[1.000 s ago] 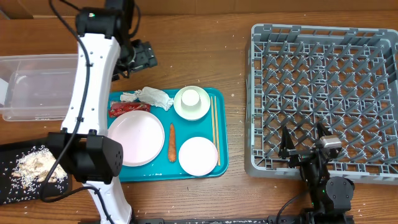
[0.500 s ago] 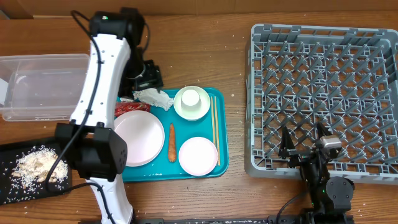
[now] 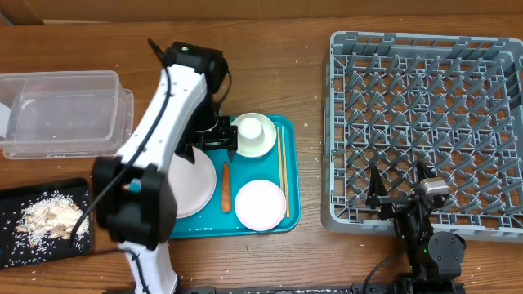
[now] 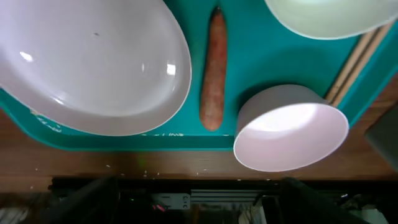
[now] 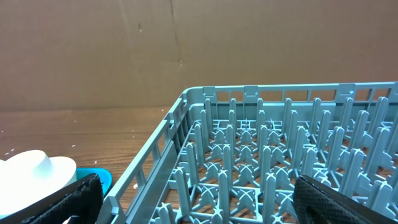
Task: Sort waste into correct bins and load items into the dishwasher
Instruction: 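Lower the left gripper onto the carrot and grasp it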
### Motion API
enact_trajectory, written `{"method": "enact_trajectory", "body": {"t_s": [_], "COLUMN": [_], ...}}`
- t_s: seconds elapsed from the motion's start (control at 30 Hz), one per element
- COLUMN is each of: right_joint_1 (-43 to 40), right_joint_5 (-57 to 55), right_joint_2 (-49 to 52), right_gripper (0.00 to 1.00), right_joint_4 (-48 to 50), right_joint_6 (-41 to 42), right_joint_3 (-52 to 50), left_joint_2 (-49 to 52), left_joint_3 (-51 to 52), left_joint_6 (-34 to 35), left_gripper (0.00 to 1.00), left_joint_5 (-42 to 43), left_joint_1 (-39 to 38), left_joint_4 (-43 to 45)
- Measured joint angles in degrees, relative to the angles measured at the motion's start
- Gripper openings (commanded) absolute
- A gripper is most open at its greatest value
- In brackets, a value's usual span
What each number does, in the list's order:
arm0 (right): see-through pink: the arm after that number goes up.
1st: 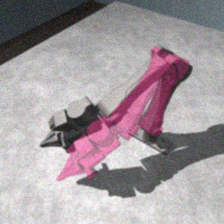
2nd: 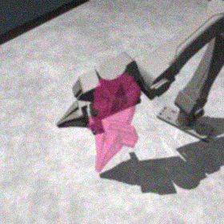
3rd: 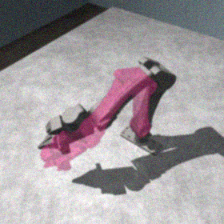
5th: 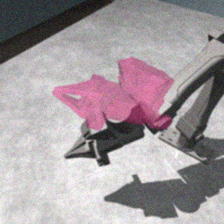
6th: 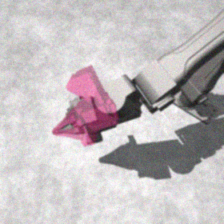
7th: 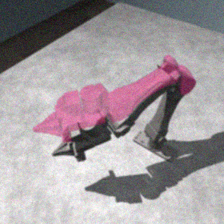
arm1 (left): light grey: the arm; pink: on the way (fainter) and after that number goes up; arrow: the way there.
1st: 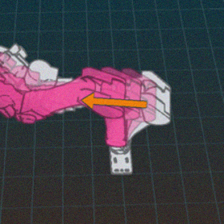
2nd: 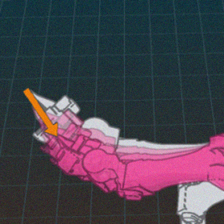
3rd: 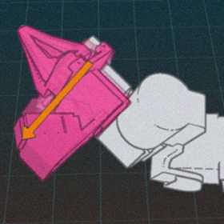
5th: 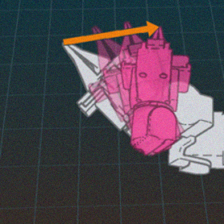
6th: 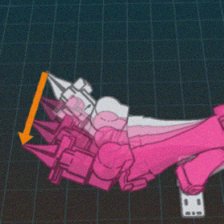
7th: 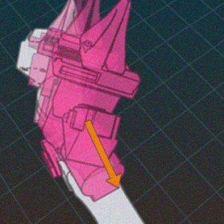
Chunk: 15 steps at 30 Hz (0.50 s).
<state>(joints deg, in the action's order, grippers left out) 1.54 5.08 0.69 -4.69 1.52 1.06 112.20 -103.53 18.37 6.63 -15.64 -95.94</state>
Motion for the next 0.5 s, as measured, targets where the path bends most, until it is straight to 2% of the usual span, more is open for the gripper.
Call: {"method": "enact_trajectory", "body": {"t_s": [0.1,0.2,0.5], "right_joint_1": [0.0,0.0,0.0], "right_joint_5": [0.0,0.0,-0.02], "right_joint_2": [0.0,0.0,0.0], "right_gripper": [1.0,1.0,1.0], "right_joint_4": [0.0,0.0,-0.02], "right_joint_6": [-0.02,-0.04,0.0], "right_joint_3": [0.0,0.0,0.0], "left_joint_2": [-5.79,-9.51,-8.79], "left_joint_3": [0.96,4.26,21.9], "left_joint_6": [-0.44,-0.57,-0.52], "left_gripper": [0.87,0.82,0.8], "left_joint_5": [-0.07,0.59,1.79], "left_joint_1": [-0.15,-0.66,-3.21], "left_joint_4": [1.66,4.02,16.68]}}
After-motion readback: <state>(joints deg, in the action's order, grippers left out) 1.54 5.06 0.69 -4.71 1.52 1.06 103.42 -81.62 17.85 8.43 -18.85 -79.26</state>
